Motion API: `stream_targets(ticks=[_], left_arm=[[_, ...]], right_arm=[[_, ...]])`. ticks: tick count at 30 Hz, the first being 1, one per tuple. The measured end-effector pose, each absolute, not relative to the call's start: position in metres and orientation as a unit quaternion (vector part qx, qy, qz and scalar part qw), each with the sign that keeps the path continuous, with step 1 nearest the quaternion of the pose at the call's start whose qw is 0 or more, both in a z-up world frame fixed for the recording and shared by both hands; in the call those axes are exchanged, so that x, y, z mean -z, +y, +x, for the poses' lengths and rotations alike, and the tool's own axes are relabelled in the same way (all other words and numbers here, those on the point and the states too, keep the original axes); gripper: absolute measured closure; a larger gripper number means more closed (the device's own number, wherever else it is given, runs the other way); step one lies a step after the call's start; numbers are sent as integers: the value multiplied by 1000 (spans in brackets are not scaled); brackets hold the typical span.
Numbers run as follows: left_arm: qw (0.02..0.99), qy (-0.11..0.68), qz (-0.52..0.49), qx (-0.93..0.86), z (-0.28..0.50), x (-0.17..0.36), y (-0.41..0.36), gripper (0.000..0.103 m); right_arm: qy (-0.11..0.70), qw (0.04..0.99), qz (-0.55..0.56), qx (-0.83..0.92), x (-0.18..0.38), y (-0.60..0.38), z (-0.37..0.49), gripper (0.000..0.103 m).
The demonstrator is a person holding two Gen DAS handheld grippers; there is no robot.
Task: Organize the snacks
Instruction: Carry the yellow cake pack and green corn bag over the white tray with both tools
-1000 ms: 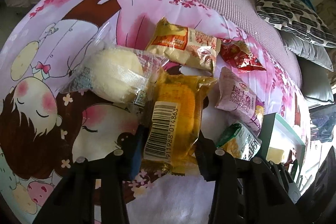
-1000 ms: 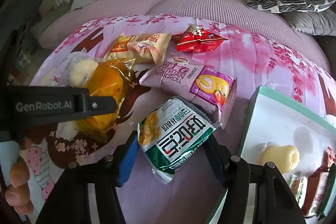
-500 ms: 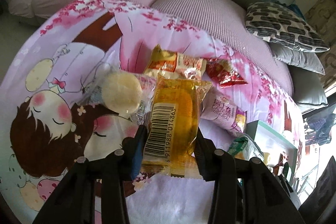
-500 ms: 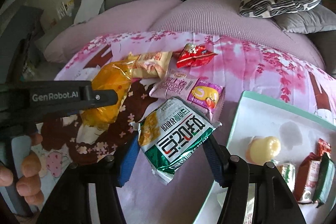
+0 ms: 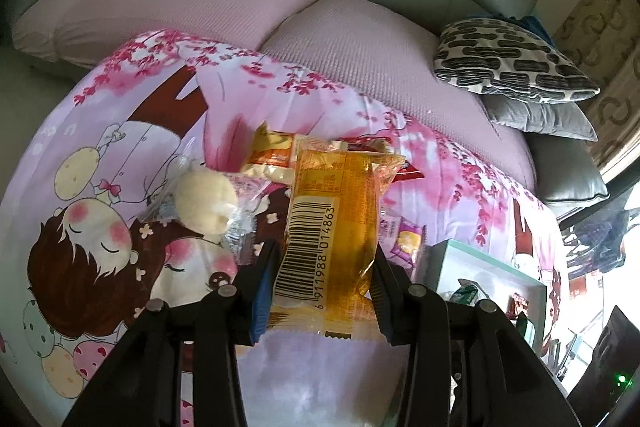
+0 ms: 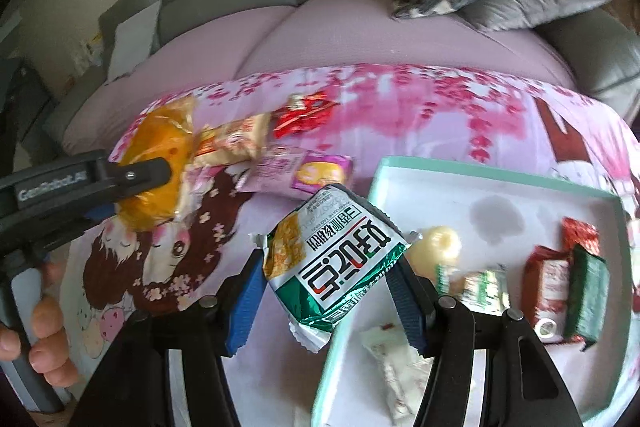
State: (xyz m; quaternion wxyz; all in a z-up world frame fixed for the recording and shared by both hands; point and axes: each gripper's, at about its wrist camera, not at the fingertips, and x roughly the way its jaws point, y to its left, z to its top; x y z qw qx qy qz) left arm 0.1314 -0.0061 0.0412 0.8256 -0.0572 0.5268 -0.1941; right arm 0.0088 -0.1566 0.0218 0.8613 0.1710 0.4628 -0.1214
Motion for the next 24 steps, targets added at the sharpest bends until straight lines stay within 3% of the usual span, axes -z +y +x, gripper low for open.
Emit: stream_targets(ticks=[24], left_arm=[[799, 506, 86, 314, 55, -34, -124, 59]], right_arm=[[421, 808, 286, 296, -34, -299, -70, 39]])
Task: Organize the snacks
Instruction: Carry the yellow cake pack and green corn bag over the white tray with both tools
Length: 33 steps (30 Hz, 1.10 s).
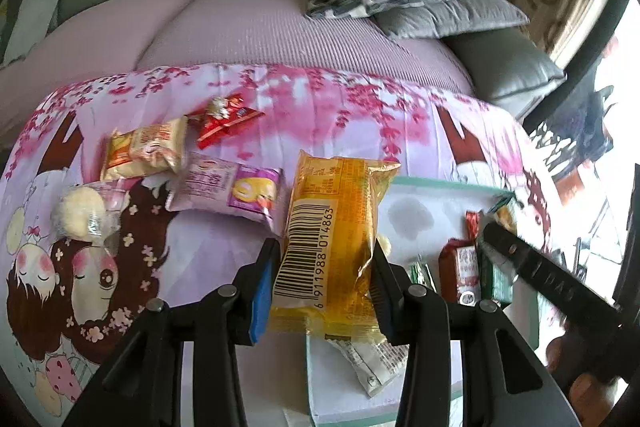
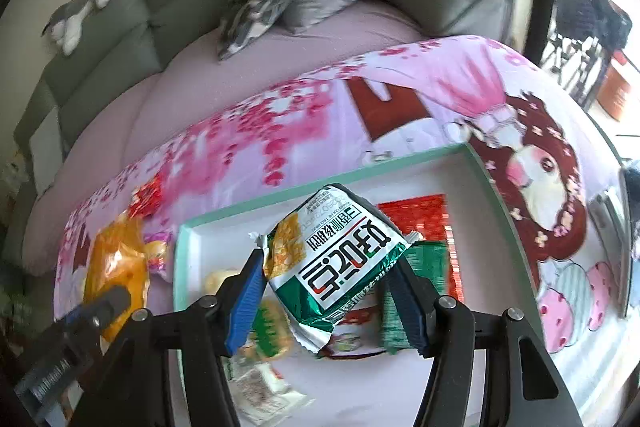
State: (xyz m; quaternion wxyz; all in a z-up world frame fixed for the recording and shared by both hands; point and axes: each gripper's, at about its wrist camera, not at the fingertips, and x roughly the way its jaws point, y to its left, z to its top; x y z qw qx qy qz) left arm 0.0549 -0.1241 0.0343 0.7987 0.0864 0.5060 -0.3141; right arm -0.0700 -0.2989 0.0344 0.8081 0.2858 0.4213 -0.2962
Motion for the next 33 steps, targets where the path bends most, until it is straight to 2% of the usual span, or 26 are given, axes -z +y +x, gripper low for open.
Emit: stream_targets(ticks=[10, 33], left_arm=[[787, 528, 140, 285, 54, 3, -141, 59], [757, 529, 190, 333, 20, 17, -173, 59]], right_arm=[[436, 801, 291, 290, -22, -300, -68, 39], [452, 788, 305, 288, -8, -304, -67, 39]])
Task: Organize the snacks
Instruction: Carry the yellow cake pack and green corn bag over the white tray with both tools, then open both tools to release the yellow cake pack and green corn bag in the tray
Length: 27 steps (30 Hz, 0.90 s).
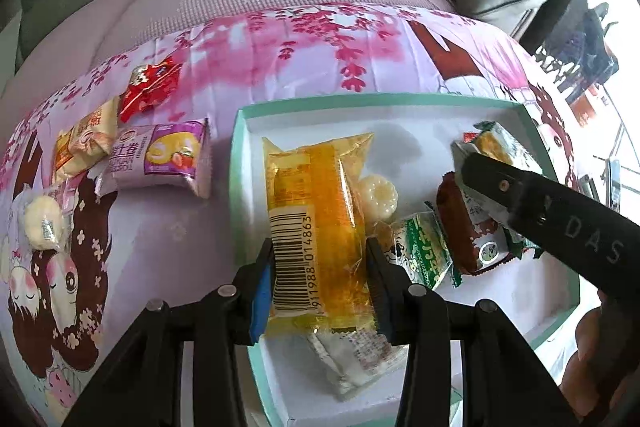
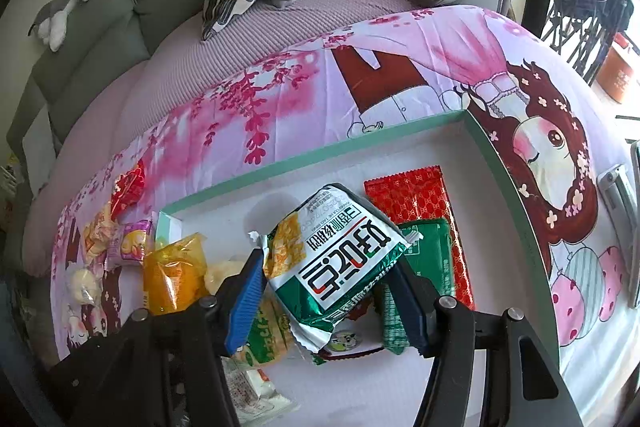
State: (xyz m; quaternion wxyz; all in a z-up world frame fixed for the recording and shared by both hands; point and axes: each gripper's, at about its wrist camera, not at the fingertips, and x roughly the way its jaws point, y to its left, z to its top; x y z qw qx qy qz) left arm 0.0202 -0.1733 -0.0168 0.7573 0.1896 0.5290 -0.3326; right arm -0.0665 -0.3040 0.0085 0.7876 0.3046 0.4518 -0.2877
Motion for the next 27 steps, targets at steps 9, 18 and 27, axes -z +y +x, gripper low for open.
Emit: stream_targets(ticks=[9, 18, 27], left_arm=[[752, 540, 181, 333, 23, 21, -174, 59], [742, 559, 178, 325, 28, 23, -172, 47], [741, 564, 176, 319, 29, 26, -171, 35]], right_arm=[[457, 785, 304, 287, -7, -302, -64, 37], [463, 783, 297, 291, -5, -302, -62, 36], [468, 782, 291, 292, -4, -300, -61, 23]])
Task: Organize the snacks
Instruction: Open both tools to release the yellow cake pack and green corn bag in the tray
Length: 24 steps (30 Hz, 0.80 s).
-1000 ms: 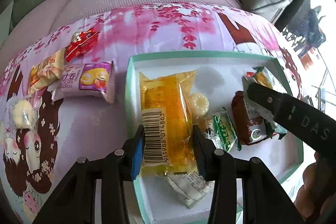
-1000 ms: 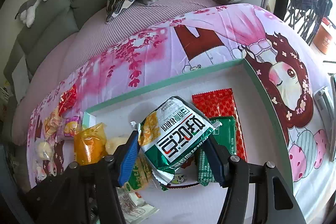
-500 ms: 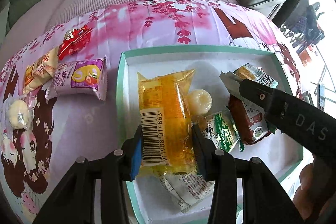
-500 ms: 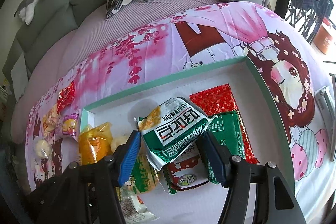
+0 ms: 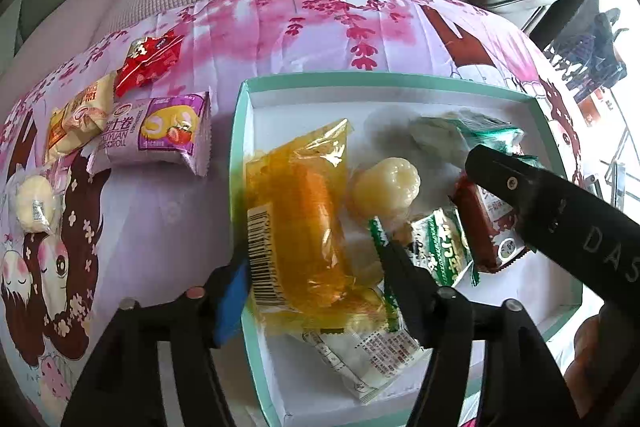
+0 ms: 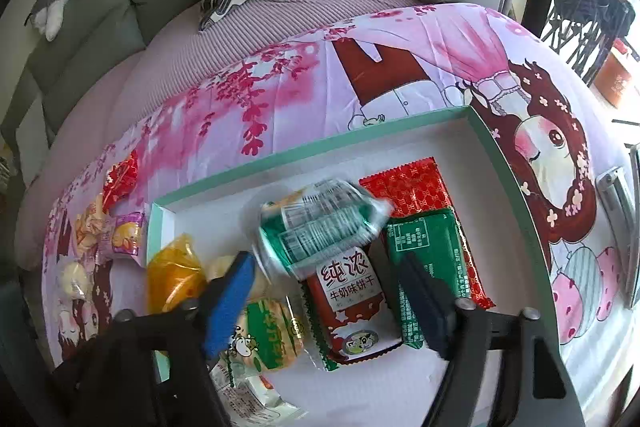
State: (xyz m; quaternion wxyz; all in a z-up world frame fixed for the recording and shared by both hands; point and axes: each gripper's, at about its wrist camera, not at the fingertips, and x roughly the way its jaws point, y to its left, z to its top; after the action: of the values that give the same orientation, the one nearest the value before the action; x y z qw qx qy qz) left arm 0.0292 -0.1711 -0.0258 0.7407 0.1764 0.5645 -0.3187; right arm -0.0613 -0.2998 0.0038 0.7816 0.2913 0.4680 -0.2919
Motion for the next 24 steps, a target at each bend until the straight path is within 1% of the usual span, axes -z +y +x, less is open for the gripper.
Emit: stream_targets(ticks=[6, 8, 9, 10, 17, 19, 24], left_arm=[[744, 561, 172, 320, 28, 21, -171, 33], [743, 561, 166, 326, 28, 18, -171, 27], [742, 560, 161, 331, 27, 16, -170, 22], [743, 559, 158, 333, 27, 14, -170, 21], [752, 550, 148, 332, 27, 4, -166, 19], [759, 548, 137, 324, 31, 2, -161, 16], [782, 540, 101, 295, 44, -4, -141, 16]], right_arm=[[469, 780, 293, 294, -4, -301, -62, 23], [469, 779, 293, 295, -5, -301, -62, 23], [469, 779, 293, 296, -5, -302, -62, 23], [469, 779, 293, 296, -5, -302, -62, 23], [467, 778, 297, 298, -5, -303, -64, 23], [466, 778, 298, 298, -6, -302, -64, 23], [466, 778, 299, 298, -6, -303, -65, 23]])
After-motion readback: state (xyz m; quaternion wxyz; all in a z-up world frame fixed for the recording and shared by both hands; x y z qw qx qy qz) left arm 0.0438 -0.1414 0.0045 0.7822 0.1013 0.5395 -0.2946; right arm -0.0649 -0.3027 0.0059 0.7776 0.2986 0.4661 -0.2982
